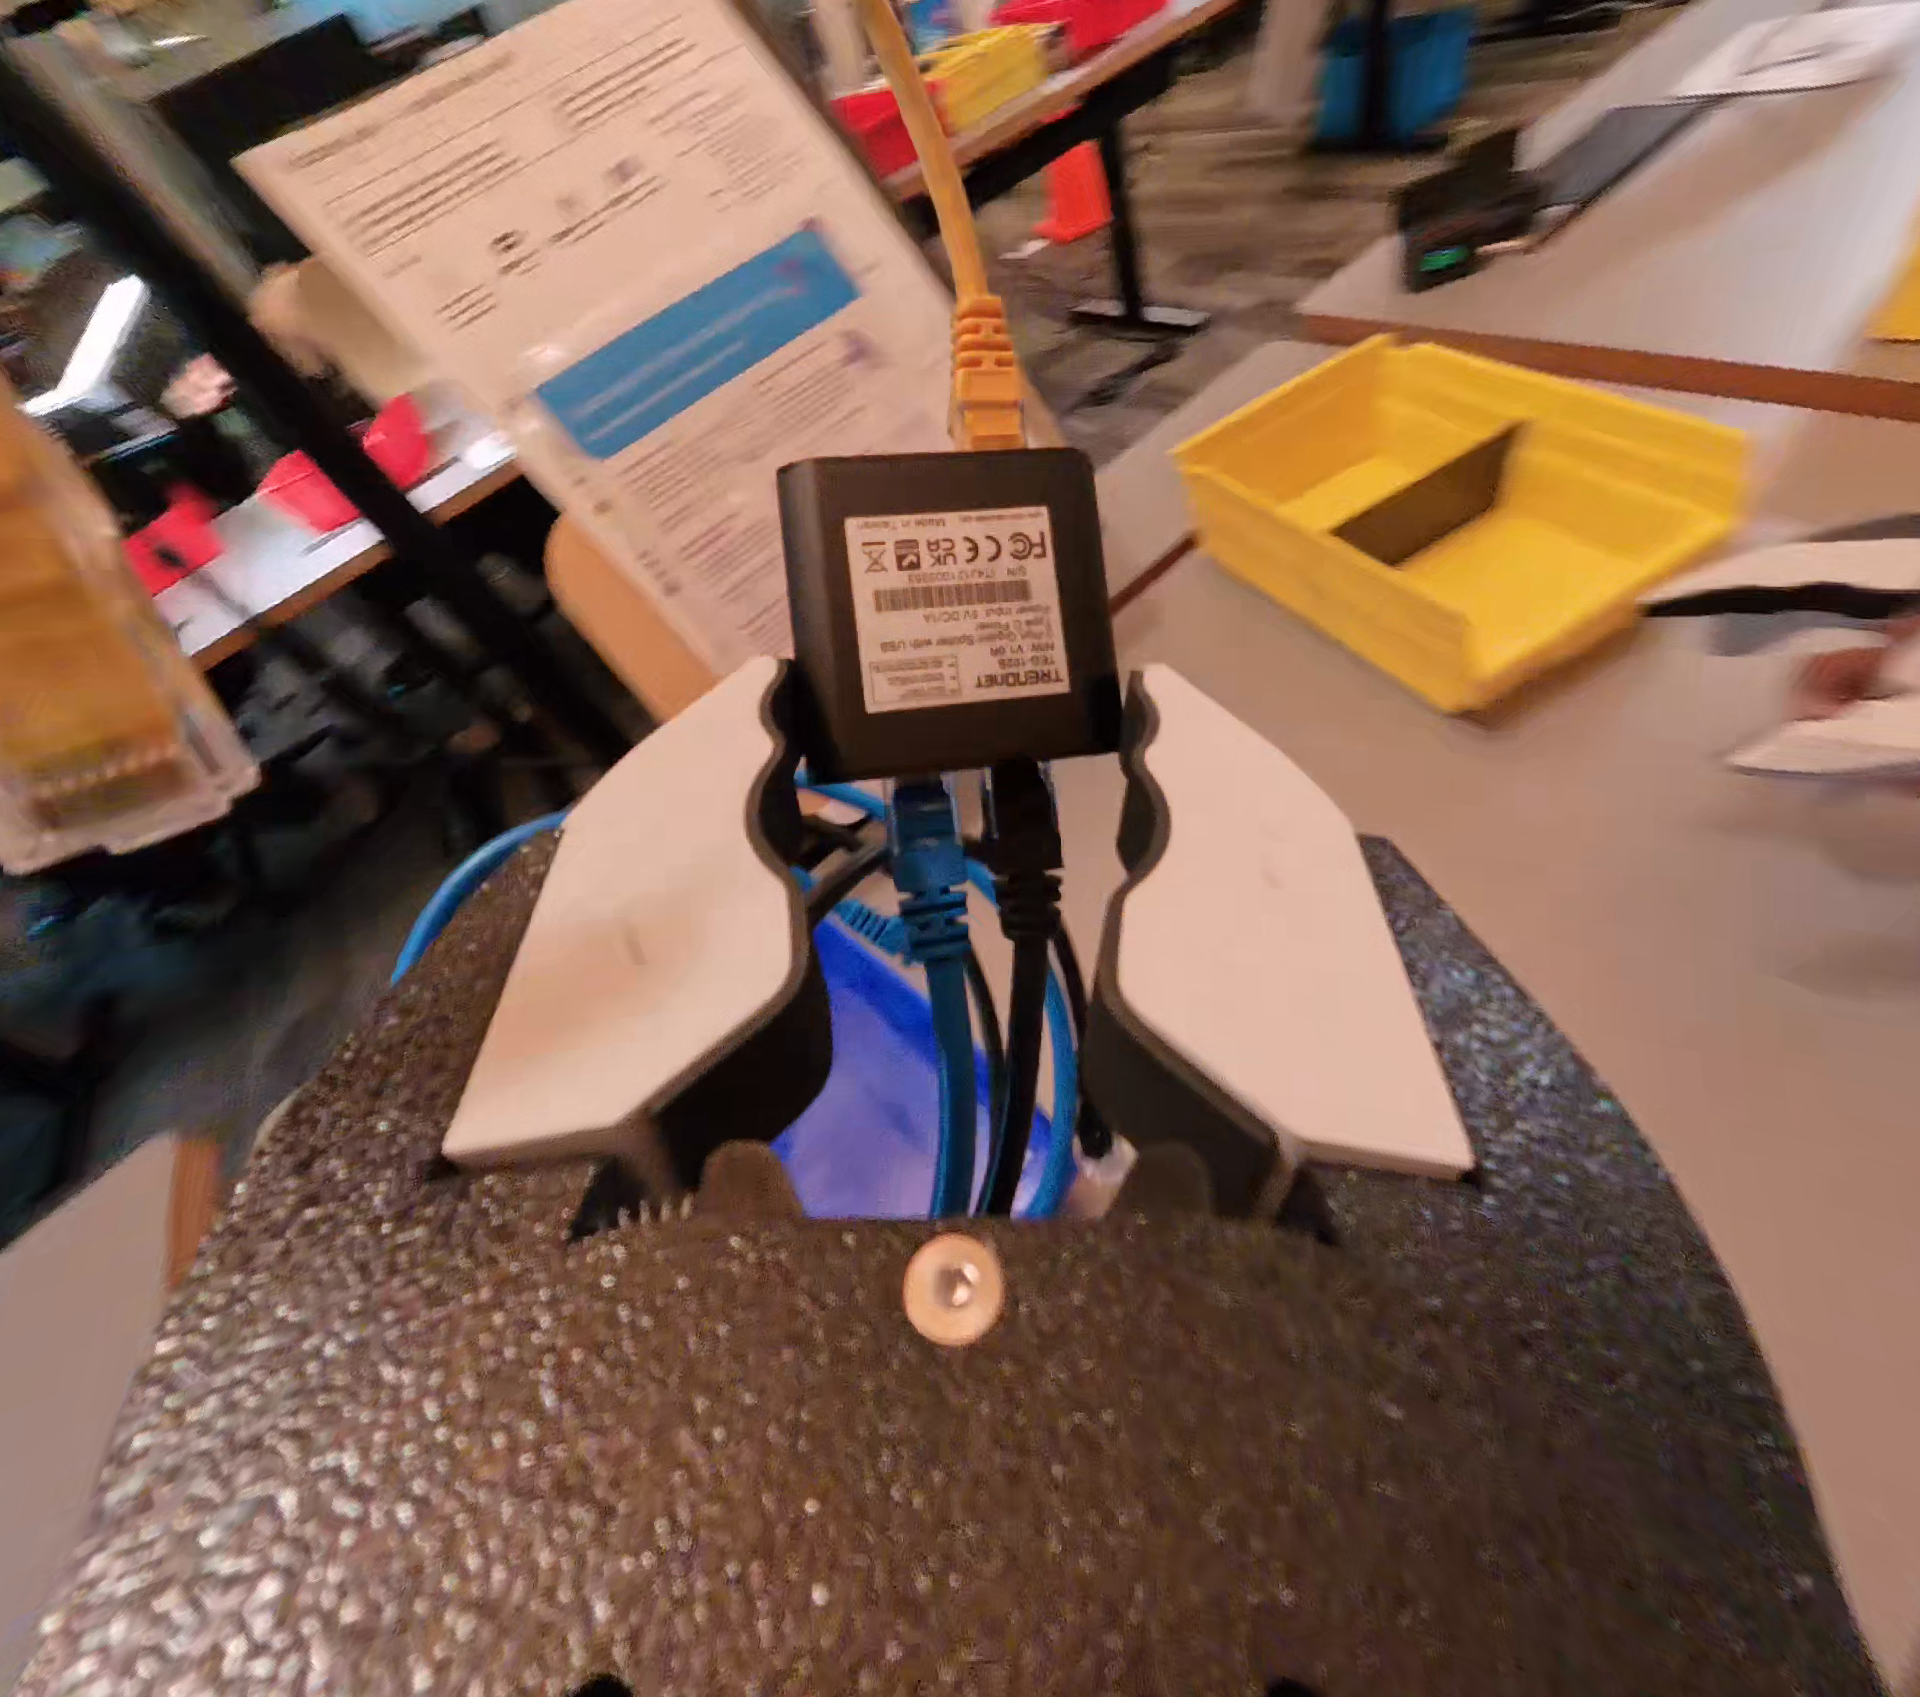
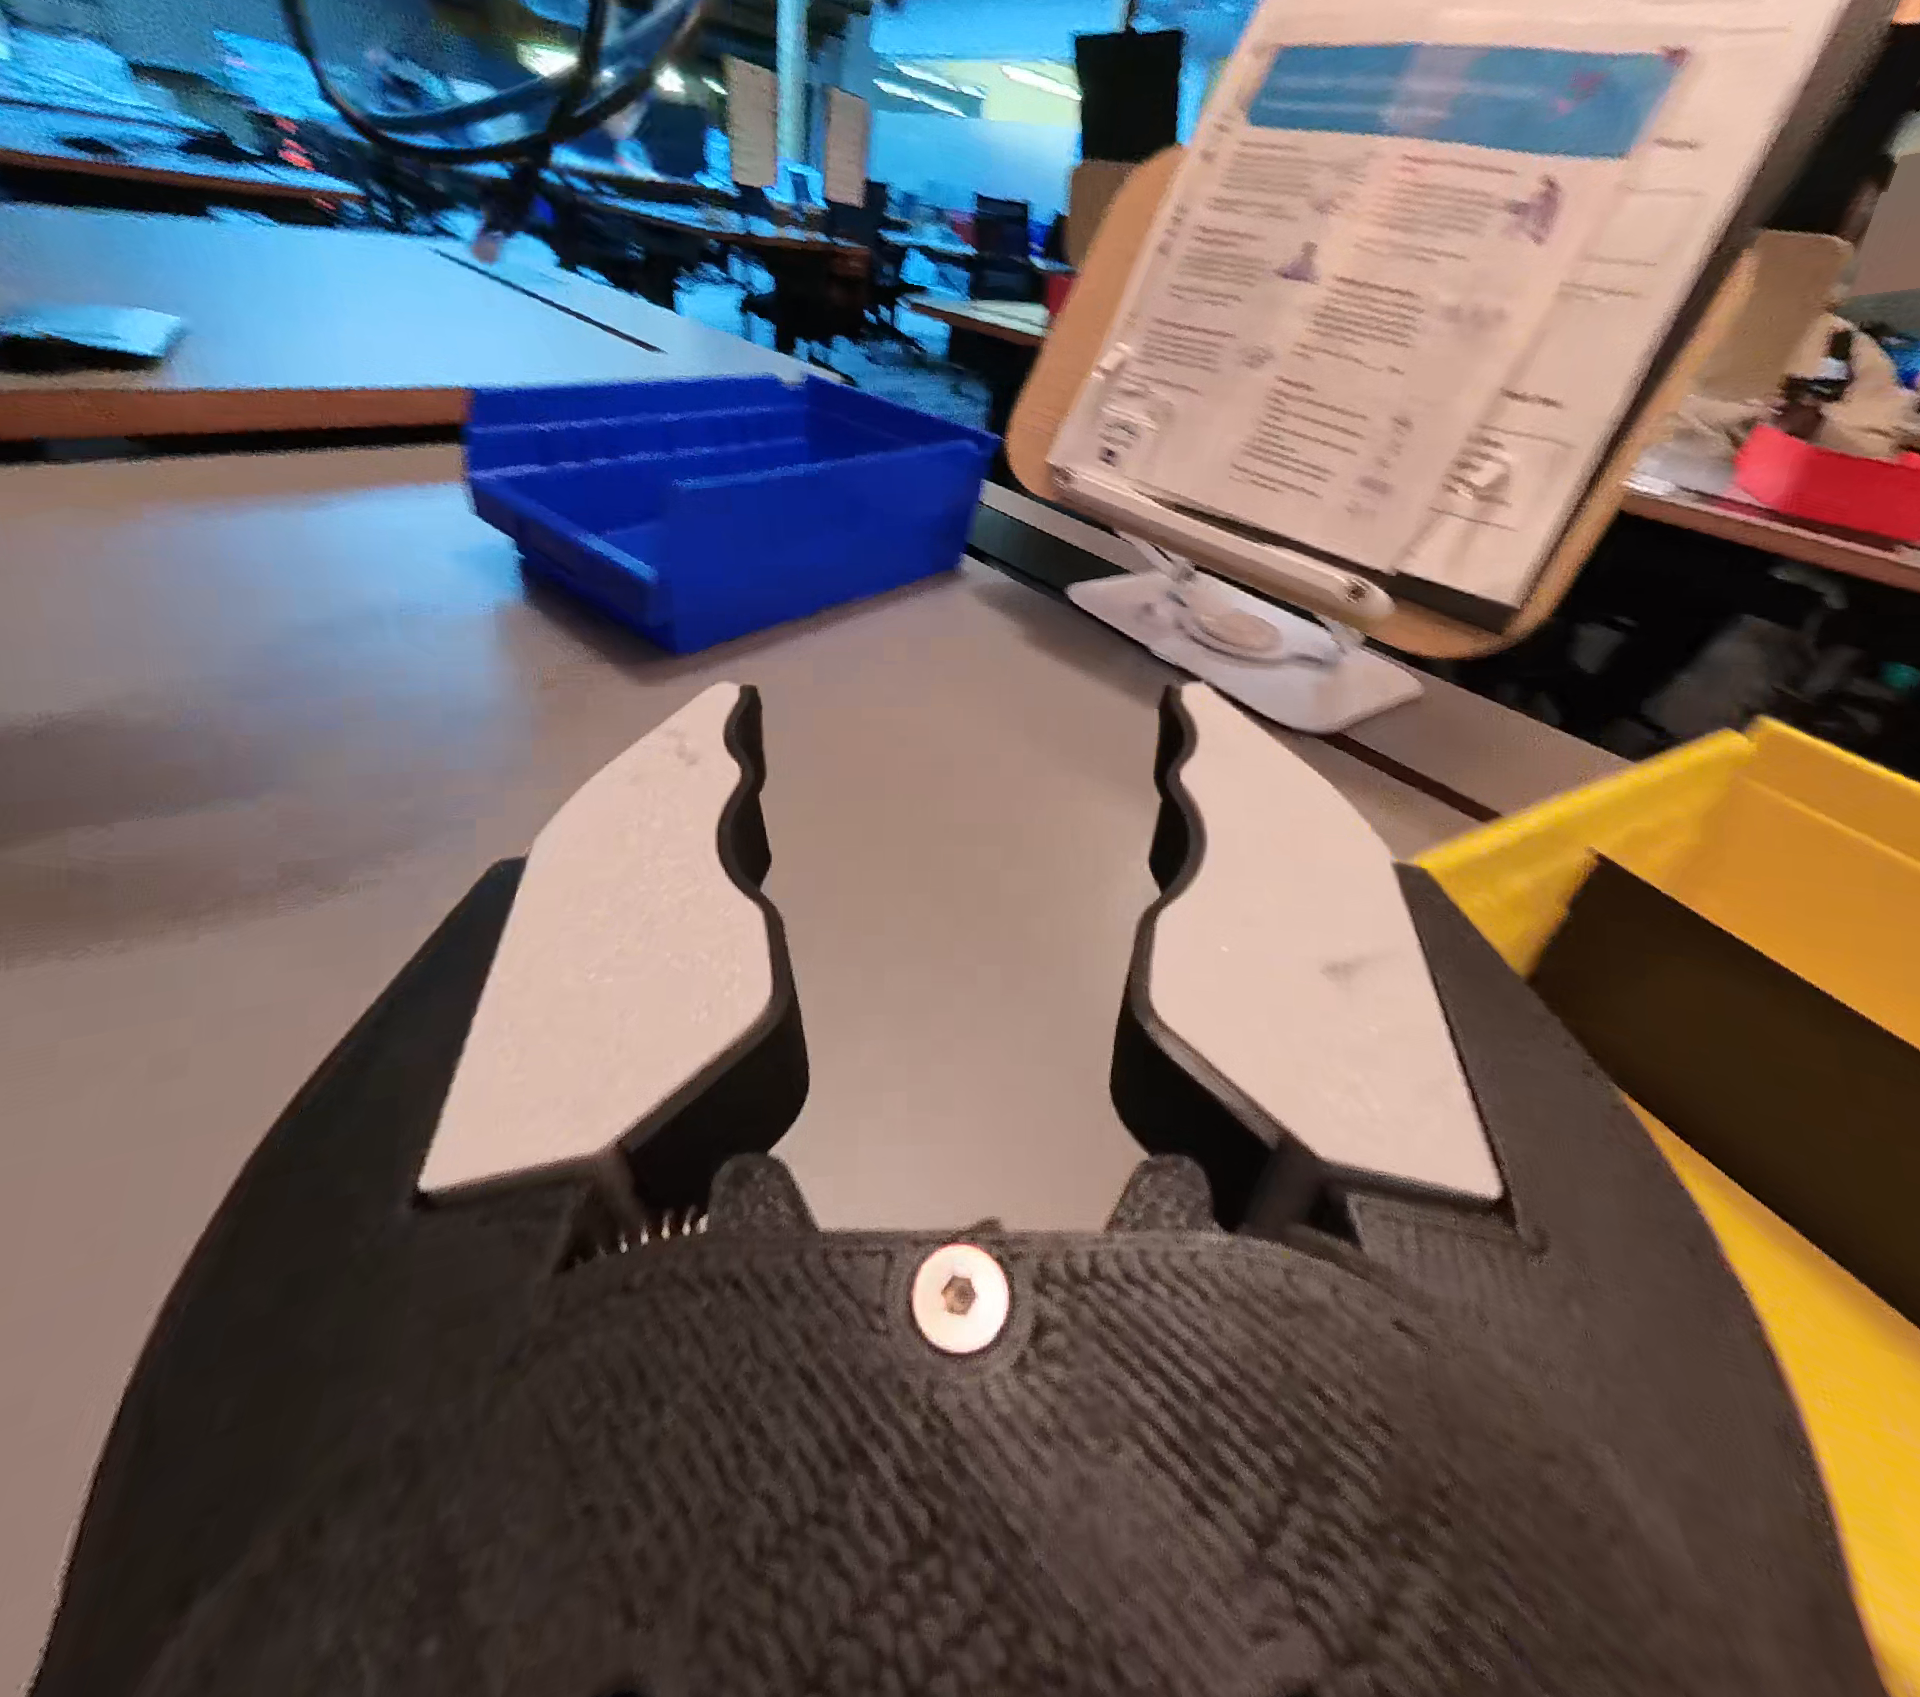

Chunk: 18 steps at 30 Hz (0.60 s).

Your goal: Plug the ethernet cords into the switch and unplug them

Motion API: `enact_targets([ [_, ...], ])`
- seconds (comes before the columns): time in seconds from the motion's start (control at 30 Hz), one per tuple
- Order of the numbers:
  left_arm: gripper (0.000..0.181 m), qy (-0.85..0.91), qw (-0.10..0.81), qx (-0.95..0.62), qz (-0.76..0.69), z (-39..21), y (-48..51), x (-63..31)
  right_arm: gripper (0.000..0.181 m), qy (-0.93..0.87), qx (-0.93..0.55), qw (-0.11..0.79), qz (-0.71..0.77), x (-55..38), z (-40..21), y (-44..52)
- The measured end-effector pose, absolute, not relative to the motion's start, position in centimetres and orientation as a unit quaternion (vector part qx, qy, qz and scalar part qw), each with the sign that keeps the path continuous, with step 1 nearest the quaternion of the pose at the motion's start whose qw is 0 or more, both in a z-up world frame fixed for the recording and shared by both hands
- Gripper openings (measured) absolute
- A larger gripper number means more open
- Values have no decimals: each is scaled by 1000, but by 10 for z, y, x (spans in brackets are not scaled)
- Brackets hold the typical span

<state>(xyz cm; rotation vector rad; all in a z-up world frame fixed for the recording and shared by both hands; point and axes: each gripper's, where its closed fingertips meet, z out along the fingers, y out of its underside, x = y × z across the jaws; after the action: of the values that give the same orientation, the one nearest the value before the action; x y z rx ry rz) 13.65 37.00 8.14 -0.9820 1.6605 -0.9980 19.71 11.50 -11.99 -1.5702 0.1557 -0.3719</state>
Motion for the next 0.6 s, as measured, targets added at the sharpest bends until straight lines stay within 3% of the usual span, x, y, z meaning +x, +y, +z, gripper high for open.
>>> enact_targets([
  [0.17, 58, 746, 370, -331, -445, 51, 302, 126, 73, 42, -656, 749, -76, 170, -99, 138],
  [0.37, 59, 792, 242, -313, -464, -89, 242, 143, 73, 59, -665, 743, 49, 148, -126, 171],
  [0.53, 58, 819, 274, -270, -425, -182, 218, 152, 72, 198, -665, 698, 178, 155, -169, 184],
  [0.6, 58, 823, 291, -250, -419, -196, 206, 151, 61, 253, -647, 683, 225, 163, -179, 185],
])
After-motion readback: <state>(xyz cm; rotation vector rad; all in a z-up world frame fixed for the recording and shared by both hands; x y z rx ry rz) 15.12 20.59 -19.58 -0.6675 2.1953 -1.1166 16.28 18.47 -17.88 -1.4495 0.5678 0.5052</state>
